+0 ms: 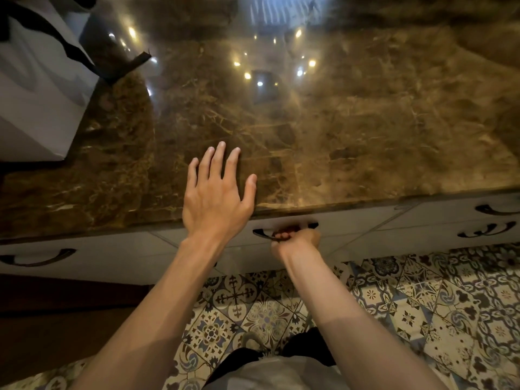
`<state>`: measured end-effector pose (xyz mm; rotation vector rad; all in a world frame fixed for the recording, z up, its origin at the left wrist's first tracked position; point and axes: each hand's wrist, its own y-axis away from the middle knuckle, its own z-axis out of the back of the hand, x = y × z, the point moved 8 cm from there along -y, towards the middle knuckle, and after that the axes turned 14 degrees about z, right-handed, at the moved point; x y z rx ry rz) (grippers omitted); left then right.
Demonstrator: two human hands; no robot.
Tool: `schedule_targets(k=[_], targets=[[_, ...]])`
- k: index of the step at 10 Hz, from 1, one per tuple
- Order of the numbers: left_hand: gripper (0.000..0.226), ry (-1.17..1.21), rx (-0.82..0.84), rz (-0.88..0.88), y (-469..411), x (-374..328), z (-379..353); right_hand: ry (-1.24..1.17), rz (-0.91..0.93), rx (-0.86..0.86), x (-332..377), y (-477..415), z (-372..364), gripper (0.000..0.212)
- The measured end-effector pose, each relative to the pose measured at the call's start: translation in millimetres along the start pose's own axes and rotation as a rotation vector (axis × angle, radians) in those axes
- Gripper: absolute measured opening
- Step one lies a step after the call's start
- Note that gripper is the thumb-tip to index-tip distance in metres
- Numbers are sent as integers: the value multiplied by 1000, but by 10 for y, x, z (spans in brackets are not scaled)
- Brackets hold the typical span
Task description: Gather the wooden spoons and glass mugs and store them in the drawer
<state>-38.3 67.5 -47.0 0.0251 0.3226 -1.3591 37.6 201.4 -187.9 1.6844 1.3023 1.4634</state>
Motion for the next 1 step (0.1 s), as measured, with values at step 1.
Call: schedule_targets(k=[1], targets=[[61, 6, 30, 23, 50, 49, -47, 65, -49, -28, 2, 89, 205, 28]])
